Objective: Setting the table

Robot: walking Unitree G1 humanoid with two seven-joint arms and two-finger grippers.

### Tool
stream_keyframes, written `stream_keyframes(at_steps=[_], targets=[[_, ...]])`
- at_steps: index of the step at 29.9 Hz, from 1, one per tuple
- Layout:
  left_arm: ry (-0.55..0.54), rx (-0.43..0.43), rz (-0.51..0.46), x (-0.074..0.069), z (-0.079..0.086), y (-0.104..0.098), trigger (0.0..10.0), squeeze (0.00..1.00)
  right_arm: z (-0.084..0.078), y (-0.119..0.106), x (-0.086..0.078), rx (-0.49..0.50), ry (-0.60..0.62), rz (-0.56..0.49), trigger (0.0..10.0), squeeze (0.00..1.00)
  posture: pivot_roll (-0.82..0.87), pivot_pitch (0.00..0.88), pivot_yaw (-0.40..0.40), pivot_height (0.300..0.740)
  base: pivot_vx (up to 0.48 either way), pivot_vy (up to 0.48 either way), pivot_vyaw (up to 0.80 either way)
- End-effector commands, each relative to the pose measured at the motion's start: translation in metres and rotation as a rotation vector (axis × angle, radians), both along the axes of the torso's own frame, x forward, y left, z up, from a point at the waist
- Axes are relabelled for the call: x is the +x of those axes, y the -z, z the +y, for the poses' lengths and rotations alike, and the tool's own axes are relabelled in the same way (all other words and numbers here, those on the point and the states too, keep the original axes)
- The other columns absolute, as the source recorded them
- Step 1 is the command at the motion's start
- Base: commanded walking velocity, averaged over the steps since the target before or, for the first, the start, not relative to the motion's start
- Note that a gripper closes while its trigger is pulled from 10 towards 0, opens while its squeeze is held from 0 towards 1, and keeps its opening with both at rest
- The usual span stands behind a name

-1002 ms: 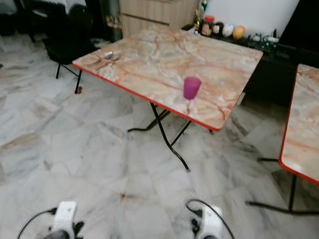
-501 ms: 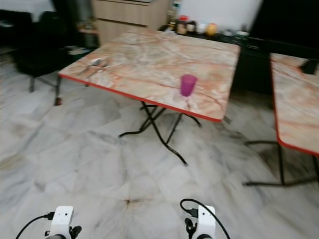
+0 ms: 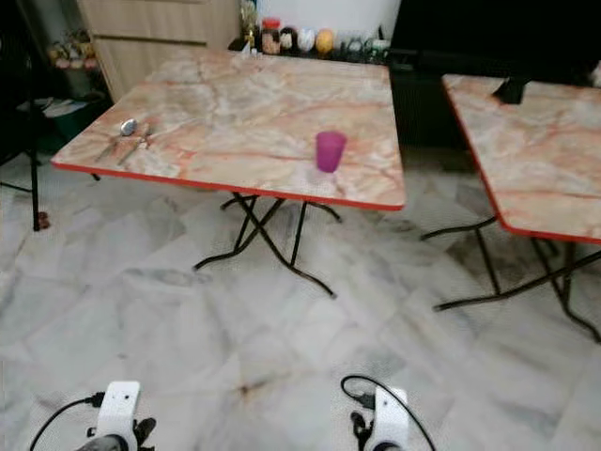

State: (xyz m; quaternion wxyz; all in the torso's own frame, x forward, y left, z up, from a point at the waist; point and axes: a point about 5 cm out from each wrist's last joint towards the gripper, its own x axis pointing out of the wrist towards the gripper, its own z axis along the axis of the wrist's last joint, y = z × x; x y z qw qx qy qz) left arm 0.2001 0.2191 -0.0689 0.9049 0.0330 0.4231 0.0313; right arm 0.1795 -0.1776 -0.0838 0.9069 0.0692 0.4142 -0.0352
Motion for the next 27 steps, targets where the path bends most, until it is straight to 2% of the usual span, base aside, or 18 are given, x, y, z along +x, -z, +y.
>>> stream_keyframes(at_steps=[1,13,20,27], targets=[[0.006,0.000,0.009,-0.0038,-0.0016,0.0024,10.0,0.00,-0.0033,0.0003,-0.0017,-0.006,0.010,0.000,10.0,0.00,0.02,0.000,0.000,0.740,0.000,0.000,0.00],[0.013,-0.005,0.016,-0.0044,-0.0019,0.0028,10.0,0.00,-0.0031,0.0003,-0.0013,-0.003,0.016,0.004,10.0,0.00,0.02,0.000,-0.002,0.740,0.000,0.000,0.00],[0.012,-0.005,0.017,-0.0045,-0.0020,0.0029,10.0,0.00,-0.0026,0.0005,-0.0014,-0.003,0.011,0.008,10.0,0.00,0.02,0.000,-0.001,0.740,0.000,0.000,-0.65],[0.014,-0.004,0.017,-0.0044,-0.0019,0.0029,10.0,0.00,-0.0019,-0.0001,-0.0003,-0.012,0.007,-0.001,10.0,0.00,0.02,0.000,-0.001,0.740,0.000,0.000,0.00]])
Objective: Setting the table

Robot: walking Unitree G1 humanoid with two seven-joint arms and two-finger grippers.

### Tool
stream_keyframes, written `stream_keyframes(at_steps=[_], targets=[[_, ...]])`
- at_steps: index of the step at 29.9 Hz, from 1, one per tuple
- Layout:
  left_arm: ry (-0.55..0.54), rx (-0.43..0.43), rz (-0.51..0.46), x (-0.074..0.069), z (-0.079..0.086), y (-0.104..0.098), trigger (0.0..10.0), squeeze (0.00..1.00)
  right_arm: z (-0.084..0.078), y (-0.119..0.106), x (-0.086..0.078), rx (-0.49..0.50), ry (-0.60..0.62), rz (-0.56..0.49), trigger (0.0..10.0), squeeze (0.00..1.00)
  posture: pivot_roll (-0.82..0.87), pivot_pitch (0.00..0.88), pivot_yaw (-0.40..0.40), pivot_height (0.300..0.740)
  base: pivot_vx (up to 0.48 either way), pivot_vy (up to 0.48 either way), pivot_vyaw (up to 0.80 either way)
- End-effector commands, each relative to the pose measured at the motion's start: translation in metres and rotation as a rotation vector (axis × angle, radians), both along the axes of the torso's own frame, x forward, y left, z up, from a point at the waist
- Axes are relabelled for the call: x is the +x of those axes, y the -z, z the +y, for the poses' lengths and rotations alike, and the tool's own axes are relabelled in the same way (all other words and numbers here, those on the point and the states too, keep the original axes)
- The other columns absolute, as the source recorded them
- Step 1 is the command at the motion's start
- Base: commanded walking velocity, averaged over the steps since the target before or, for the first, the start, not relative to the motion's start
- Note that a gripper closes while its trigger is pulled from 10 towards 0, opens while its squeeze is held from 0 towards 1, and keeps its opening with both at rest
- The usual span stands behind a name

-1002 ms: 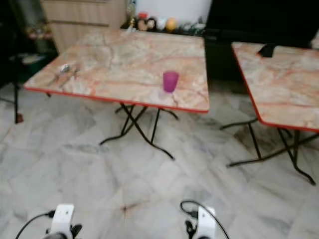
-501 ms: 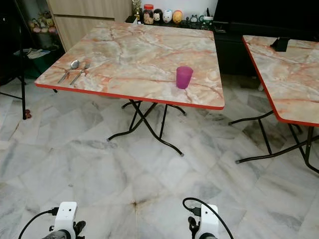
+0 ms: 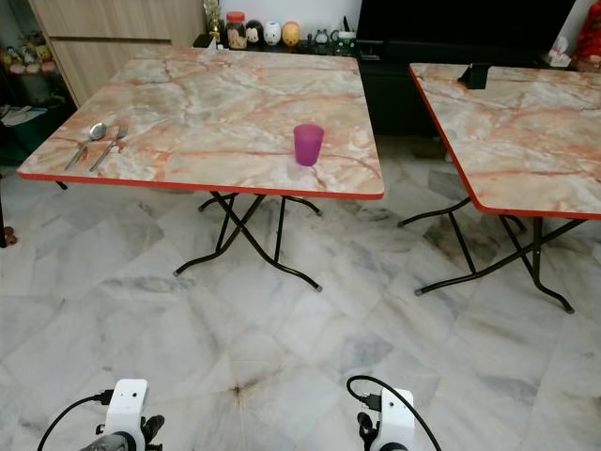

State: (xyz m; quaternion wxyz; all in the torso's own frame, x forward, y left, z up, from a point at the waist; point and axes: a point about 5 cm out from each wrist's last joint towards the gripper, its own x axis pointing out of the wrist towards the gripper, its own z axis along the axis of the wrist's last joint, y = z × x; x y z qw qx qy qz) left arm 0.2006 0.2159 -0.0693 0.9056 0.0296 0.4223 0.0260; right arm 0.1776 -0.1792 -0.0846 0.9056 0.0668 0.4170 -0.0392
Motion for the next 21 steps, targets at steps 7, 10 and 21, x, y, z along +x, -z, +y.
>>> stream_keyframes(at_steps=[7,10,21], targets=[[0.010,0.007,0.020,-0.0049,0.0013,0.0025,10.0,0.00,0.0000,-0.0010,0.0020,-0.007,-0.001,-0.007,10.0,0.00,0.02,0.000,-0.001,0.740,0.185,0.000,0.00],[0.012,0.006,0.021,-0.0050,0.0014,0.0025,10.0,0.00,0.0010,-0.0006,0.0016,-0.003,-0.008,0.000,10.0,0.00,0.03,0.000,-0.002,0.740,0.277,0.000,0.00],[0.010,0.004,0.021,-0.0051,0.0012,0.0026,10.0,0.00,0.0017,-0.0013,0.0026,0.001,-0.003,-0.012,10.0,0.00,0.03,0.000,-0.002,0.740,0.279,0.000,-0.24]])
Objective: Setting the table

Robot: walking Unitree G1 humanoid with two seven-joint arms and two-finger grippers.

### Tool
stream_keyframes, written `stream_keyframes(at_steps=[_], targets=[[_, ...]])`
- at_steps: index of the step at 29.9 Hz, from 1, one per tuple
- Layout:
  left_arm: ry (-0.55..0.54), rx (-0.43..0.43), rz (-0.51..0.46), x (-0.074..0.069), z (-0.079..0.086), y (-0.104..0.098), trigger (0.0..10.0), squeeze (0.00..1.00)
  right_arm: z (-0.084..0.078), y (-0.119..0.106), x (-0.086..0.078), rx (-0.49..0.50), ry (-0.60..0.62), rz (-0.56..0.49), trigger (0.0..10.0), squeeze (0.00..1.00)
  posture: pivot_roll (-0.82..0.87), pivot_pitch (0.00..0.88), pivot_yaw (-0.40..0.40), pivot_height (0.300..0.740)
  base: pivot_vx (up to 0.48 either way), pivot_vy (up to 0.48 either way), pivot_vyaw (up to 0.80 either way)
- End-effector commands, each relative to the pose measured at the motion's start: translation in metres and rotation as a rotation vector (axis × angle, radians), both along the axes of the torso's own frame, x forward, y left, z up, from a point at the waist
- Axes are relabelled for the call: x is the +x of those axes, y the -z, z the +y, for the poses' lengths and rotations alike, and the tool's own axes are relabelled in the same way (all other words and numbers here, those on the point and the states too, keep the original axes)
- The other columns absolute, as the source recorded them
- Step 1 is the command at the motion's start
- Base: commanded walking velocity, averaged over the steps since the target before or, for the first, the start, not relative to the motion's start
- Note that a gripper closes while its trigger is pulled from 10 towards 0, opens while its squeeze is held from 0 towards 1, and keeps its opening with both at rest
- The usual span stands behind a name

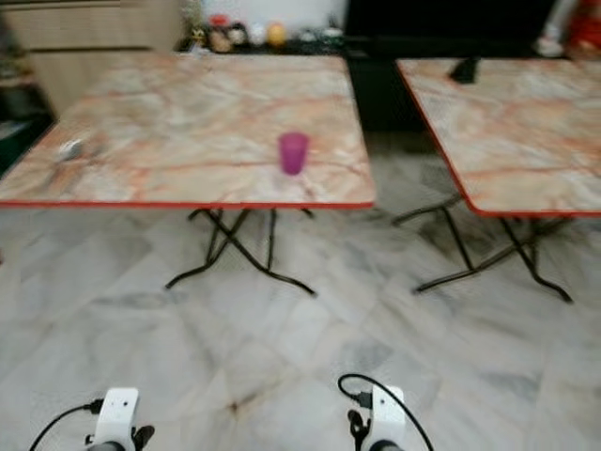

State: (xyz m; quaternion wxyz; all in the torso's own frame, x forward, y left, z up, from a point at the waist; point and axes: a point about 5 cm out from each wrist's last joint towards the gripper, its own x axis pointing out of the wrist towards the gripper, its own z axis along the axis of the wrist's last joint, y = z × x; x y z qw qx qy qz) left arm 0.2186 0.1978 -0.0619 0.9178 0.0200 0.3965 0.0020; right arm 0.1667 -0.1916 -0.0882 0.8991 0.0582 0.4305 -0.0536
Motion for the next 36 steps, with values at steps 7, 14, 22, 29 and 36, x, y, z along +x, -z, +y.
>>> stream_keyframes(at_steps=[7,14,22,29,36], targets=[[-0.025,0.041,0.076,-0.0231,0.0193,0.0100,10.0,0.00,0.0130,-0.0049,0.0133,0.020,-0.023,-0.043,10.0,0.00,0.03,0.000,-0.002,0.740,0.282,0.000,0.00],[-0.022,0.040,0.075,-0.0231,0.0189,0.0101,10.0,0.00,0.0128,-0.0047,0.0128,0.017,-0.027,-0.041,10.0,0.00,0.02,0.000,0.001,0.740,0.280,0.000,0.00],[-0.019,0.042,0.077,-0.0233,0.0189,0.0102,10.0,0.00,0.0132,-0.0046,0.0128,0.017,-0.032,-0.040,10.0,0.00,0.02,0.000,0.003,0.740,0.273,0.000,0.00],[-0.015,0.040,0.078,-0.0238,0.0185,0.0105,10.0,0.00,0.0130,-0.0043,0.0122,0.017,-0.036,-0.037,10.0,0.00,0.02,0.000,0.003,0.740,0.267,0.000,0.00],[-0.013,0.039,0.072,-0.0238,0.0183,0.0104,10.0,0.00,0.0131,-0.0038,0.0112,0.019,-0.041,-0.033,10.0,0.00,0.02,0.000,0.002,0.740,0.072,0.000,0.00]])
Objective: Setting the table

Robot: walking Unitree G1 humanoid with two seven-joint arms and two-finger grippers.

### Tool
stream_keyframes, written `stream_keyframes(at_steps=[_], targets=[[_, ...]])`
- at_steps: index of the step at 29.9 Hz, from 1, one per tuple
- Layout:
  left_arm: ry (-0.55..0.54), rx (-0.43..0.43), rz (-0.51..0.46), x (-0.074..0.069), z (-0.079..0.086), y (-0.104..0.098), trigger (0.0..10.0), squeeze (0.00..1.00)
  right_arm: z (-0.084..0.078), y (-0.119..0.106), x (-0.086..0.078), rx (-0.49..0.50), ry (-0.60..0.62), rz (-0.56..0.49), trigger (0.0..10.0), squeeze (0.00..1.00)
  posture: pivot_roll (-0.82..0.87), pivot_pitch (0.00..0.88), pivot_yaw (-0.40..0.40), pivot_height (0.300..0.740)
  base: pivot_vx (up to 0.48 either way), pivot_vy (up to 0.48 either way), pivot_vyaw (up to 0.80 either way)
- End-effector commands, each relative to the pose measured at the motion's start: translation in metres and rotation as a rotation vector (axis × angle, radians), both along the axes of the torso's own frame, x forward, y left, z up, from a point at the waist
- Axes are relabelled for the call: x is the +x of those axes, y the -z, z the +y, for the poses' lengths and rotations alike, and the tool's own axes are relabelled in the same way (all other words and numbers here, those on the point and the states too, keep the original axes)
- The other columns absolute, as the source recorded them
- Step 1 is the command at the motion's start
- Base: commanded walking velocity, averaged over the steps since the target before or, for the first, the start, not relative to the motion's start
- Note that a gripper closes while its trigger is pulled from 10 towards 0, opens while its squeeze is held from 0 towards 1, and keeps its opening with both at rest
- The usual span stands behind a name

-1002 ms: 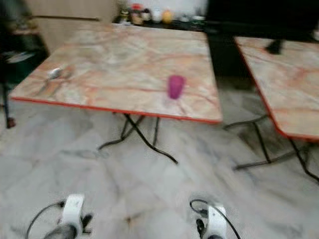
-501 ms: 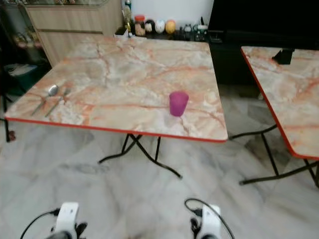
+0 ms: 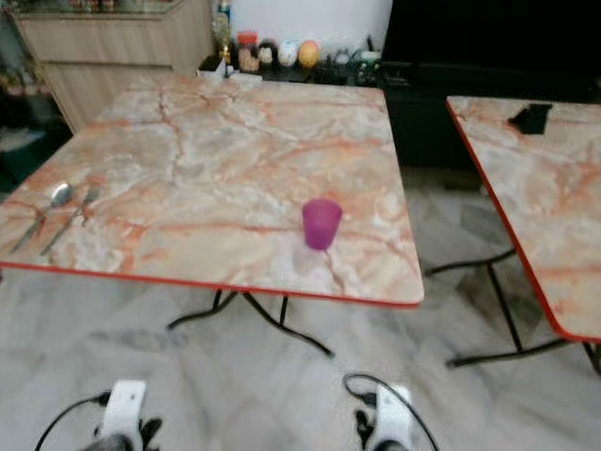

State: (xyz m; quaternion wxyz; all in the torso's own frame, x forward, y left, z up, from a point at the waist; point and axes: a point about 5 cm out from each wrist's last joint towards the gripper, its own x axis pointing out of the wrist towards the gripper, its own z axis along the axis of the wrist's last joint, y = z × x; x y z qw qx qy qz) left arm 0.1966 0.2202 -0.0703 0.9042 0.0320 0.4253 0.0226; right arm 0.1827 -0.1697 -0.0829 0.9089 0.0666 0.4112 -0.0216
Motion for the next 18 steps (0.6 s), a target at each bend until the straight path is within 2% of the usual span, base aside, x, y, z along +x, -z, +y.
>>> stream_keyframes(at_steps=[1,11,18], targets=[[0.018,0.001,0.011,-0.0019,-0.0041,0.0020,10.0,0.00,-0.0087,0.0016,-0.0049,-0.021,0.008,0.015,10.0,0.00,0.02,0.000,0.002,0.740,0.000,0.000,0.00],[0.044,0.016,0.017,-0.0017,-0.0038,0.0018,10.0,0.00,-0.0073,0.0016,-0.0045,-0.020,0.003,0.016,10.0,0.00,0.02,0.000,0.001,0.740,0.000,0.000,0.00],[0.047,0.016,0.012,-0.0010,-0.0041,0.0014,10.0,0.00,-0.0078,0.0017,-0.0047,-0.021,0.003,0.019,10.0,0.00,0.02,0.000,-0.002,0.740,0.000,-0.399,0.00]])
